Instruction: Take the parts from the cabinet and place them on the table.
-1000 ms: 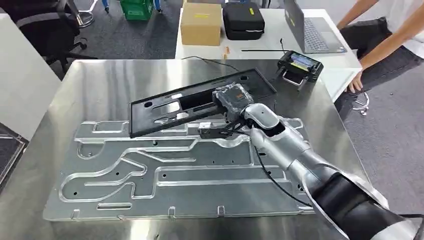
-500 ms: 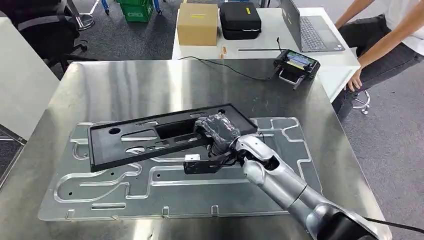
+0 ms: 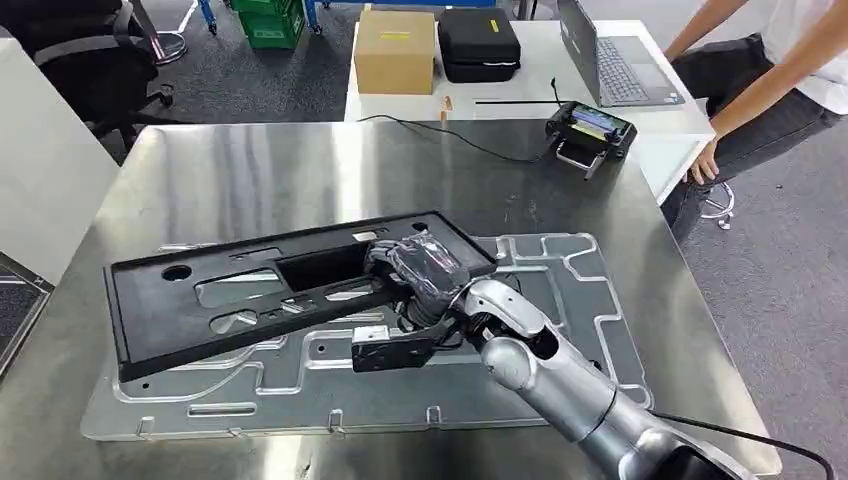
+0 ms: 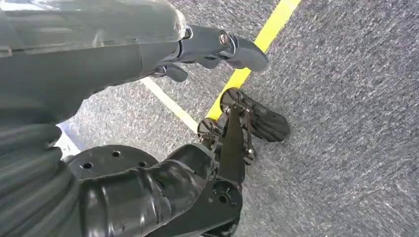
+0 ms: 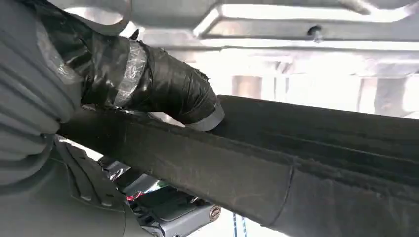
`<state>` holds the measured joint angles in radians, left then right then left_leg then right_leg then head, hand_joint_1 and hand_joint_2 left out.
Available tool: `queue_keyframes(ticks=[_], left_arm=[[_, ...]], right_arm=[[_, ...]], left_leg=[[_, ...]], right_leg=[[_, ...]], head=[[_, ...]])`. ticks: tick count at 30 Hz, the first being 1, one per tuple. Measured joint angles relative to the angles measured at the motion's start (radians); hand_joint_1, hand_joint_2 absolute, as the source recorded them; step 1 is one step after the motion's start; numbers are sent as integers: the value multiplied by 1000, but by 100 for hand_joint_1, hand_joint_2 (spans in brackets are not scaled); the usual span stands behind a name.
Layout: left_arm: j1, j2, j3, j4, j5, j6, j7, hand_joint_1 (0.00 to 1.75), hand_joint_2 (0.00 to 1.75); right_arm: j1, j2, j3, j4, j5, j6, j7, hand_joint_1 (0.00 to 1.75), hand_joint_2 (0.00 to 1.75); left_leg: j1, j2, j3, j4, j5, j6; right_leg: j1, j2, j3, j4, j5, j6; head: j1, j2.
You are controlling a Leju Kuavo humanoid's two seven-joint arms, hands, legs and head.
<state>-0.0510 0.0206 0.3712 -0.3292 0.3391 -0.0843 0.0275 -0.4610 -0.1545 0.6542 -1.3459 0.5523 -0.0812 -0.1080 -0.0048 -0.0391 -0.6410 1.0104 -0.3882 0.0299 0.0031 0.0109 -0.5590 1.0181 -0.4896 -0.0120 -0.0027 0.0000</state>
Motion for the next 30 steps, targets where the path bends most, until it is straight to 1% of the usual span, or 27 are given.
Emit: queue_keyframes(ticks=[2, 4, 8, 10, 11, 13, 20, 24, 25, 27, 28, 30], left_arm=[[1, -2, 12, 0, -5, 0, -4, 0, 175], [2, -4, 20, 0, -10, 0, -5, 0, 175], [7, -13, 50, -6, -33, 8, 3, 0, 175], [8, -19, 68, -19, -47, 14, 19, 0, 175], [9, -24, 77, -25, -56, 18, 27, 0, 175], [9, -29, 90, -34, -63, 23, 34, 0, 175], [9, -31, 93, -36, -66, 23, 35, 0, 175], [9, -45, 119, -49, -80, 27, 41, 0, 175], [10, -50, 152, -62, -85, 14, 55, 0, 175], [10, -50, 162, -66, -85, 12, 58, 0, 175], [10, -50, 165, -67, -85, 12, 59, 0, 175], [11, -50, 168, -68, -85, 11, 60, 0, 175]], right_arm=[[6, 1, 0, -5, -10, 11, 13, 175, 175], [7, 1, 0, -3, 13, 9, 52, 175, 175], [-20, 2, 1, 63, 149, 2, 201, 175, 175], [-45, 6, 1, 119, 209, 2, 255, 175, 175], [-56, 11, 1, 148, 228, 2, 271, 175, 175], [-65, 18, 1, 183, 244, 3, 284, 175, 175], [-67, 19, 1, 196, 249, 3, 286, 175, 175], [-87, 34, 1, 280, 265, 2, 295, 175, 175], [-106, 48, 1, 353, 284, -9, 304, 175, 175], [-111, 50, 1, 366, 285, -10, 305, 175, 175], [-113, 52, 1, 371, 285, -10, 305, 0, 0], [-117, 53, 1, 378, 286, -10, 305, 0, 0]], left_leg=[[0, 0, 0, 0, 0, 0], [-1, 0, 0, 0, 0, 0], [-1, 0, 0, 0, 0, 0], [-1, 0, 0, 0, 0, 0], [-1, 0, 0, 1, 0, 0], [-1, 0, 0, 1, 0, 0], [-1, 0, 0, 1, 0, 0], [-1, 0, 0, 1, 0, 0], [-1, 0, 0, 1, 0, 0], [-1, 0, 0, 1, 0, 0], [-1, 0, 0, 1, 0, 0], [-1, 0, 1, 1, 0, 0]], right_leg=[[0, 0, 0, 0, 0, 0], [0, 0, 0, 0, 0, 0], [0, 0, 0, 0, 0, 1], [0, 0, 0, 0, 1, 1], [0, 0, 1, 0, 1, 2], [0, 0, 1, 0, 2, 3], [0, 0, 1, 0, 2, 3], [0, 0, 1, 0, 2, 3], [0, 0, 1, 0, 2, 3], [0, 0, 1, 0, 2, 3], [0, 0, 1, 0, 2, 3], [0, 0, 1, 0, 2, 3]], head=[[0, 0], [0, 0], [0, 0], [0, 0], [0, 0], [0, 0], [0, 0], [0, 0], [0, 0], [0, 0], [0, 0], [0, 0]])
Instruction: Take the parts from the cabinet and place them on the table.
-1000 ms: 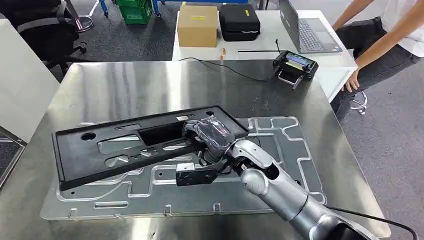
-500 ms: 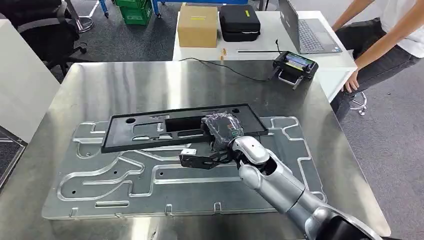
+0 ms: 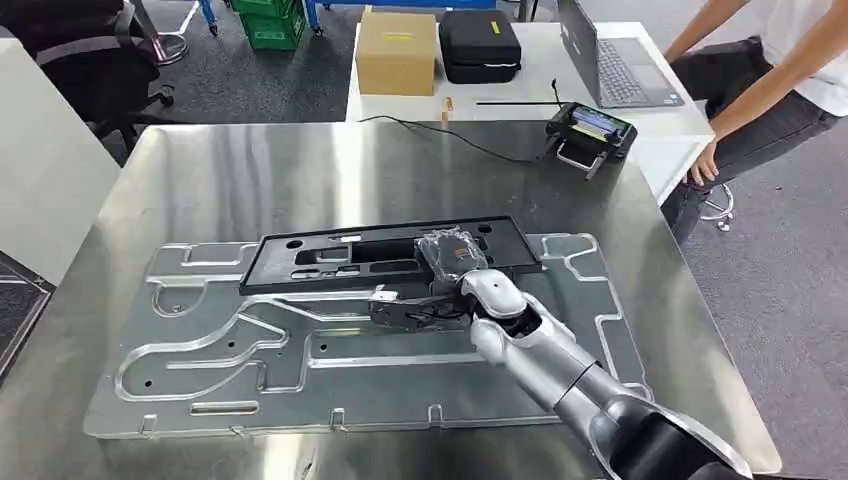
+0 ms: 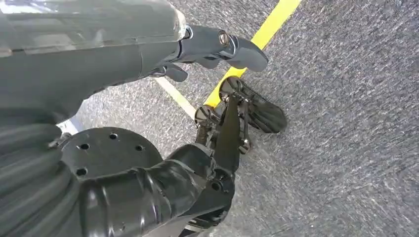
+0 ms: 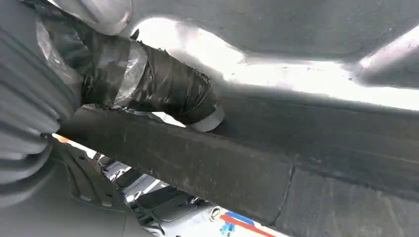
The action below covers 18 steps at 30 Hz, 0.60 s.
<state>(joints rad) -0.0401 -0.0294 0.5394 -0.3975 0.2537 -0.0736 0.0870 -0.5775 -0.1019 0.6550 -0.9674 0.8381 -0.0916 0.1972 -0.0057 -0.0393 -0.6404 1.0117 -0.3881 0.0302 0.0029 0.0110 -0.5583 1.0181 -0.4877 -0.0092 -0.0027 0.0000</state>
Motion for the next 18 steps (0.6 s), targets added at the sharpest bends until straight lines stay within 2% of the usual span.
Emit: queue_keyframes(ticks=[5, 6, 15, 18], left_arm=[[2, -2, 18, -5, -4, -22, 6, 0, 175], [3, -2, 22, -5, -4, -29, 9, 0, 0], [20, 0, 68, -5, -15, -97, 14, 0, 0], [27, 0, 82, -10, -34, -103, 23, 0, 0]], right_arm=[[1, 0, 0, 15, 0, 3, 1, 0, 0], [1, 0, 0, 16, 0, 4, 1, 0, 0], [1, 26, 0, 14, -1, 16, -18, 0, 0], [6, 26, 0, -23, -12, 14, -32, 0, 0]], left_leg=[[0, 0, 0, 0, 0, 0], [0, 0, 0, 0, 0, 0], [0, 0, 0, 1, 0, 0], [0, 0, 0, 2, 0, 0]], right_leg=[[0, 0, 0, 0, 0, 0], [0, 0, 0, 0, 0, 0], [0, 0, 1, 0, 0, 0], [0, 0, 1, 0, 0, 0]], head=[[0, 0], [0, 0], [0, 0], [0, 0]])
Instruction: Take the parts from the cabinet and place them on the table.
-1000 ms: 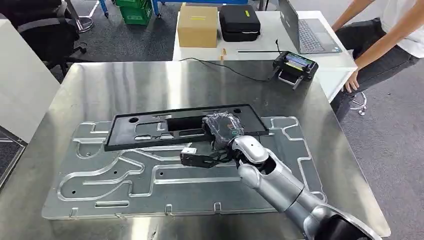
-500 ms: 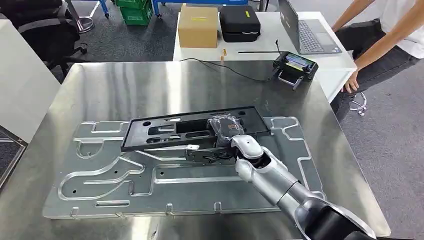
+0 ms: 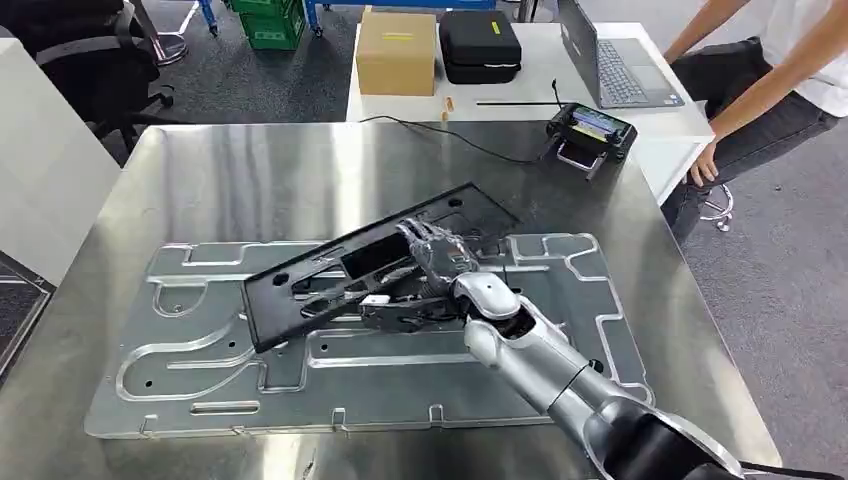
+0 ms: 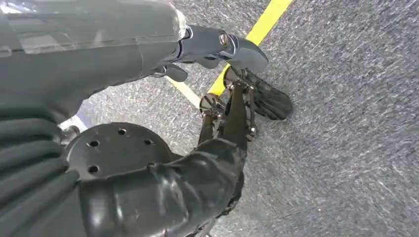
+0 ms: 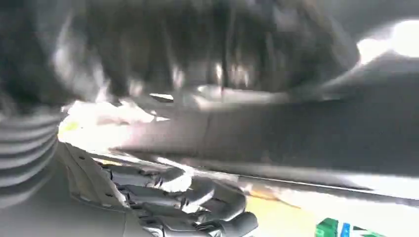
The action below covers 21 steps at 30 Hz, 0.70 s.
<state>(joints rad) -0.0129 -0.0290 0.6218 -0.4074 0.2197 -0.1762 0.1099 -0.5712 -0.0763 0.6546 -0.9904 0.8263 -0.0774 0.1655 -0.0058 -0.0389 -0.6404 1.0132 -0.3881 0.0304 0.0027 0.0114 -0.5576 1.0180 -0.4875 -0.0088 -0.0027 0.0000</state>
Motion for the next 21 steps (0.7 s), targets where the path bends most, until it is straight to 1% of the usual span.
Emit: queue_keyframes(ticks=[1, 2, 3, 4, 5, 6, 7, 8, 9, 10, 11, 12, 13, 14, 15, 16, 17, 18, 19, 20, 21], left_arm=[[3, 0, 7, -3, -6, -2, 1, 0, 0], [6, 0, 13, -7, -11, -4, 1, 0, 0], [8, -3, 18, -8, -14, -9, 1, 0, 0], [8, -4, 22, -8, -19, -13, 1, 0, 0], [8, -4, 30, -9, -25, -19, -1, 0, 0], [8, -4, 38, -8, -31, -24, -3, 0, 0], [8, -4, 45, -8, -35, -27, -7, 0, 0], [8, -4, 51, -8, -43, -28, -13, 0, 0], [8, -6, 59, -8, -51, -29, -18, 0, 0], [8, -7, 66, -8, -58, -29, -23, 0, 0], [8, -9, 70, -8, -66, -28, -28, 0, 0], [8, -10, 75, -8, -72, -26, -33, 0, 0], [8, -9, 82, -8, -77, -24, -35, 0, 0], [9, -8, 87, -8, -79, -23, -37, 0, 0], [10, -8, 90, -8, -81, -22, -39, 0, 0], [9, -9, 91, -8, -82, -22, -39, 0, 0], [10, -10, 93, -8, -83, -22, -39, 0, 0], [13, -11, 94, -8, -84, -21, -39, 0, 0], [13, -15, 96, -8, -87, -19, -40, 0, 0], [12, -16, 98, -8, -93, -17, -41, 0, 0], [11, -18, 101, -8, -98, -15, -44, 0, 0]], right_arm=[[4, 0, 0, -20, -4, -1, -6, 0, 0], [11, 0, 0, -44, -9, -1, -14, 0, 0], [17, -2, 0, -67, -12, 0, -21, 0, 0], [20, -5, 0, -87, -17, 4, -25, 0, 0], [20, -8, 0, -105, -19, 8, -29, 0, 0], [21, -9, 0, -121, -20, 10, -31, 0, 0], [29, -11, 0, -138, -21, 12, -32, 0, 0], [39, -13, 0, -155, -21, 12, -32, 0, 0], [49, -16, 0, -176, -21, 12, -32, 0, 0], [54, -18, 1, -195, -19, 12, -32, 0, 0], [55, -20, 2, -214, -17, 11, -32, 0, 0], [54, -26, 3, -231, -15, 10, -30, 0, 0], [55, -28, 3, -247, -13, 10, -29, 0, 0], [57, -28, 5, -260, -12, 9, -28, 0, 0], [59, -30, 5, -272, -11, 9, -28, 0, 0], [60, -30, 6, -281, -10, 9, -27, 0, 0], [60, -31, 7, -288, -10, 9, -27, 0, 0], [60, -31, 8, -292, -10, 8, -26, 0, 0], [58, -31, 11, -295, -8, 8, -25, 0, 0], [60, -31, 13, -300, -6, 6, -24, 0, 0], [61, -31, 14, -305, -2, -1, -24, 0, 0]], left_leg=[[-1, 0, -2, 2, -2, 2], [-5, 1, 5, -5, 2, 17], [8, 6, 18, -32, 16, 20], [9, 11, 26, -47, 24, 22], [10, 14, 26, -50, 28, 27], [10, 16, 23, -50, 29, 26], [10, 18, 20, -47, 29, 26], [11, 19, 15, -44, 31, 24], [15, 19, 8, -38, 32, 21], [19, 19, -1, -30, 33, 17], [24, 18, -11, -20, 33, 11], [29, 18, -22, -7, 32, 2], [30, 18, -32, 8, 31, -10], [25, 15, -36, 17, 31, -23], [25, 14, -37, 14, 34, -31], [25, 14, -37, 10, 39, -40], [29, 12, -35, 5, 49, -50], [31, 11, -42, 1, 57, -58], [34, 19, -57, 22, 27, -58], [34, 28, -72, 69, -30, -59], [34, 30, -95, 148, -93, -61]], right_leg=[[-4, 0, 1, -4, 1, 2], [-6, 2, 5, -12, 9, 14], [1, 3, 11, -13, 4, 15], [-2, 0, 7, 5, -19, 18], [-3, -2, -14, 55, -58, 20], [-8, -2, -44, 125, -99, 24], [-13, -2, -77, 200, -135, 28], [-18, -3, -100, 253, -153, 34], [-25, -4, -104, 265, -146, 40], [-30, -6, -84, 228, -117, 46], [-37, -7, -47, 157, -78, 52], [-44, -7, 1, 69, -42, 59], [-45, -5, 18, 22, -45, 63], [-37, 6, 6, 26, -32, 57], [-37, 6, 2, 40, -30, 37], [-33, 6, -2, 42, -27, 30], [-30, 5, -6, 42, -20, 20], [-33, 1, -14, 36, -7, 7], [-35, -5, -22, 32, 6, -6], [-33, -6, -32, 29, 17, -15], [-30, -6, -45, 29, 27, -17]], head=[[0, 0], [0, 0], [0, 0], [1, 0], [0, 0], [1, 0], [0, 0], [1, 0], [0, 0], [0, 0], [0, 0], [0, 0], [0, 0], [2, 0], [-2, 0], [0, 0], [-1, 0], [1, 0], [-2, 0], [-1, 0], [-2, 0]])
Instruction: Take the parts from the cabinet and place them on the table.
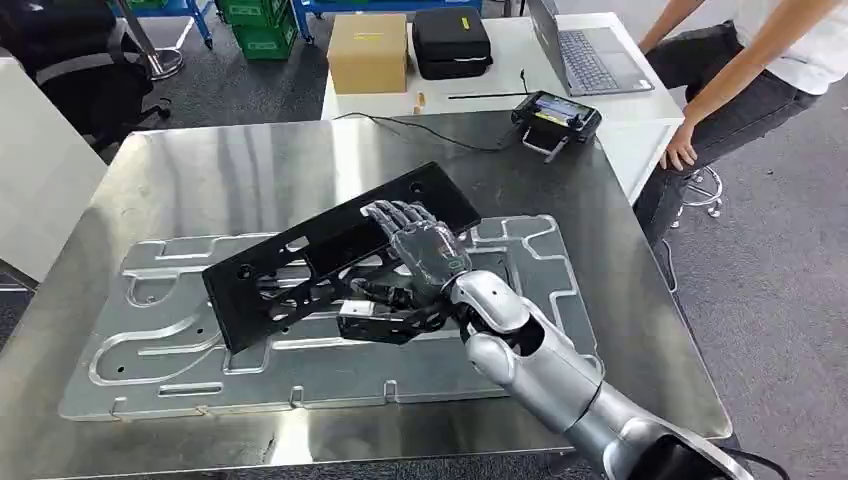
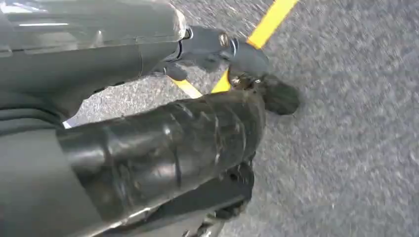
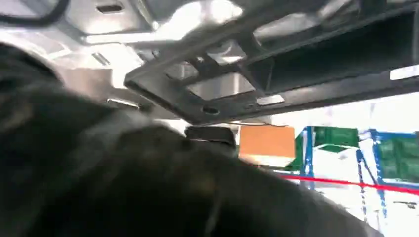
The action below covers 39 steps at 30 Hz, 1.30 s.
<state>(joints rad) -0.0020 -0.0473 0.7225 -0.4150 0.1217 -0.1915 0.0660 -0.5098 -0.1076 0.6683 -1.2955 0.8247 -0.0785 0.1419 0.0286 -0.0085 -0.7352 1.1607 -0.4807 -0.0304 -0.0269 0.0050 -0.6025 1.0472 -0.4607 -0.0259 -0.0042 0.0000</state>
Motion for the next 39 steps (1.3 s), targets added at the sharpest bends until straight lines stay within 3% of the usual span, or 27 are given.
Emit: queue_keyframes(ticks=[2, 3, 4, 7, 8, 12, 13, 16, 17, 18, 19, 20, 21, 22, 23, 24, 27, 28, 30, 31, 32, 33, 35, 36, 37, 38, 39], left_arm=[[-3, -1, 7, 0, -9, 1, -2, 0, 0], [-3, -1, 12, 0, -16, -2, -2, 0, 0], [-3, -1, 16, 0, -21, -5, 0, 0, 0], [-6, -1, 23, 0, -60, -4, 3, 0, 0], [-11, 2, 26, 0, -67, -3, 4, 0, 0], [-12, 1, 37, 0, -90, 7, 6, 0, 0], [-12, -1, 38, 0, -100, 12, 6, 0, 0], [-11, -5, 38, 0, -146, 41, 7, 0, 0], [-11, -6, 38, 0, -160, 50, 7, 0, 0], [-11, -6, 38, 0, -170, 56, 8, 0, 0], [-10, -6, 38, 0, -179, 61, 9, 0, 0], [-9, -6, 38, 0, -185, 64, 10, 0, 0], [-9, -7, 39, 0, -190, 66, 12, 0, 0], [-9, -8, 39, 0, -199, 67, 13, 0, 0], [-9, -8, 39, -2, -211, 71, 14, 0, 0], [-8, -9, 39, -5, -219, 74, 15, 0, 0], [-5, -10, 39, -9, -242, 81, 15, 0, 0], [-5, -10, 40, -10, -253, 84, 15, 0, 0], [-2, -14, 39, -15, -280, 90, 21, 0, 0], [-2, -14, 39, -17, -290, 92, 22, 0, 0], [-1, -14, 39, -17, -298, 95, 21, 0, 0], [1, -15, 40, -17, -305, 98, 17, 0, 0], [5, -15, 40, -17, -312, 100, 11, 0, 0], [6, -15, 40, -17, -314, 100, 11, 0, 0], [5, -15, 40, -17, -315, 100, 10, 0, 0], [1, -15, 40, -17, -320, 98, 8, 0, 175], [-2, -14, 40, -17, -320, 92, 8, 0, 175]], right_arm=[[11, 0, 0, -11, 6, -32, -9, 0, 0], [21, 0, 0, -23, 11, -57, -16, 0, 0], [31, 0, 0, -38, 16, -80, -22, 0, 0], [53, 0, 0, -98, 36, -142, -43, 0, 0], [60, 1, 0, -118, 41, -150, -45, 0, 0], [78, 1, 0, -155, 43, -158, -48, 0, 0], [81, 0, 0, -158, 45, -163, -49, 0, 0], [93, -1, 0, -179, 52, -179, -52, 0, 0], [100, -1, 0, -183, 54, -183, -53, 0, 0], [107, -1, 0, -188, 55, -187, -55, 0, 0], [112, -1, 0, -192, 55, -190, -56, 0, 0], [113, -1, 0, -198, 55, -192, -58, 0, 0], [113, -1, 0, -203, 56, -195, -61, 0, 0], [113, -1, 0, -209, 57, -200, -63, 0, 0], [113, -1, -1, -220, 57, -205, -66, 0, 0], [119, 0, -1, -228, 58, -211, -69, 0, 0], [130, -2, -5, -242, 58, -220, -69, 0, 0], [135, -4, -6, -246, 58, -225, -69, 0, 0], [161, -13, -20, -259, 53, -230, -62, 0, 0], [186, -27, -35, -267, 46, -241, -65, 0, 0], [215, -38, -53, -270, 42, -253, -78, 0, 0], [242, -51, -71, -271, 40, -260, -92, 0, 0], [276, -67, -103, -271, 39, -266, -105, 0, 0], [286, -71, -113, -272, 39, -266, -108, 0, 0], [290, -72, -119, -274, 39, -266, -110, 0, 0], [294, -75, -124, -278, 39, -265, -111, 0, 0], [298, -78, -131, -284, 39, -261, -106, 0, 0]], left_leg=[[0, 1, -31, 147, -88, -2], [-1, 1, -21, 172, -102, 0], [-2, 1, 12, 149, -96, 3], [-13, 1, 223, -117, -47, 32], [-21, 5, 234, -146, -68, 40], [-31, 4, 222, -161, -15, 58], [-21, 11, 222, -173, 4, 63], [-23, 17, 179, -175, 39, 79], [-23, 17, 162, -173, 50, 79], [-23, 17, 145, -169, 60, 77], [-23, 17, 129, -165, 69, 76], [-23, 17, 113, -160, 77, 73], [-22, 17, 95, -153, 85, 68], [-22, 17, 80, -143, 92, 64], [-25, 16, 67, -133, 97, 58], [-26, 15, 66, -129, 102, 52], [-25, 14, 67, -141, 127, 32], [-20, 12, 61, -132, 117, 26], [-17, 12, 35, -59, -1, 16], [-16, 12, 22, 13, -64, 10], [-15, 12, 10, 86, -105, 5], [-13, 12, 7, 142, -116, 2], [-7, 12, 45, 150, -60, -2], [-5, 12, 100, 88, -20, -2], [-4, 12, 150, 24, -9, -1], [-3, 11, 228, -81, -37, 2], [-11, 8, 271, -156, -62, 10]], right_leg=[[8, -4, -25, 3, 17, -3], [12, -6, -38, 4, 25, -4], [15, -8, -49, 6, 33, -4], [21, -10, -71, 7, 57, -1], [23, -13, -72, 5, 64, 6], [17, -15, -69, -13, 97, 36], [13, -13, -74, -4, 79, 39], [12, -9, -124, 163, -99, 48], [12, -9, -137, 233, -135, 52], [12, -9, -136, 274, -138, 54], [12, -9, -118, 277, -116, 55], [11, -9, -84, 247, -82, 56], [10, -9, -26, 179, -49, 56], [10, -9, 43, 92, -42, 53], [13, -7, 99, 6, -88, 47], [18, -5, 105, -8, -87, 37], [20, -5, 88, -16, -70, 15], [13, -8, 80, -26, -52, 3], [13, -12, 59, -29, -29, -12], [14, -14, 45, -28, -18, -11], [14, -18, 32, -27, -7, -10], [14, -20, 17, -25, 2, -8], [12, -21, -13, -17, 22, -4], [11, -19, -31, -12, 33, 1], [10, -18, -42, -8, 39, 6], [9, -17, -52, 0, 46, 15], [12, -18, -59, 6, 52, 22]], head=[[0, 0], [0, 0], [0, 0], [0, 0], [0, 0], [0, 0], [0, 0], [1, 0], [1, 0], [1, 0], [1, 0], [1, 0], [0, 0], [1, 0], [0, 0], [-2, 0], [3, 0], [1, 0], [0, 0], [0, 0], [0, 0], [0, 0], [0, 0], [0, 0], [0, 0], [0, 0], [1, 0]])
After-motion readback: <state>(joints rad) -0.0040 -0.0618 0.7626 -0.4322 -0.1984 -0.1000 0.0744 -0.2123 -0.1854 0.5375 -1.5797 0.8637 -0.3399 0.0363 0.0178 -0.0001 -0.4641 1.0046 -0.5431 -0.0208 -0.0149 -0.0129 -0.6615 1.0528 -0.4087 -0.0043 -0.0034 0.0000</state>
